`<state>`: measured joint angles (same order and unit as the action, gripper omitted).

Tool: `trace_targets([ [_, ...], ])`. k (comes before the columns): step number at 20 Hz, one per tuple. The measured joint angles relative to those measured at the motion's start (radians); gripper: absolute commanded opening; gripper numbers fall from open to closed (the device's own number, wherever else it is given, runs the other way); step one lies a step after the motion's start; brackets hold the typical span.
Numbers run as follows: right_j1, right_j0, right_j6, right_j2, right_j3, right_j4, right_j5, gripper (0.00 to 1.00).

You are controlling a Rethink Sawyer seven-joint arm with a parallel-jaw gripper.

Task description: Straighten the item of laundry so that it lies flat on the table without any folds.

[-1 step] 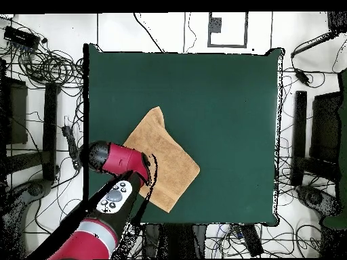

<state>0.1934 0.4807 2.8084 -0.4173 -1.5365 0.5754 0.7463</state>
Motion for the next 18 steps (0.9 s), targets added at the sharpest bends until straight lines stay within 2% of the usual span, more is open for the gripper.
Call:
trace_targets([
  [18,-0.003,0.0,0.0,-0.005,0.005,0.007,0.015,1.0],
])
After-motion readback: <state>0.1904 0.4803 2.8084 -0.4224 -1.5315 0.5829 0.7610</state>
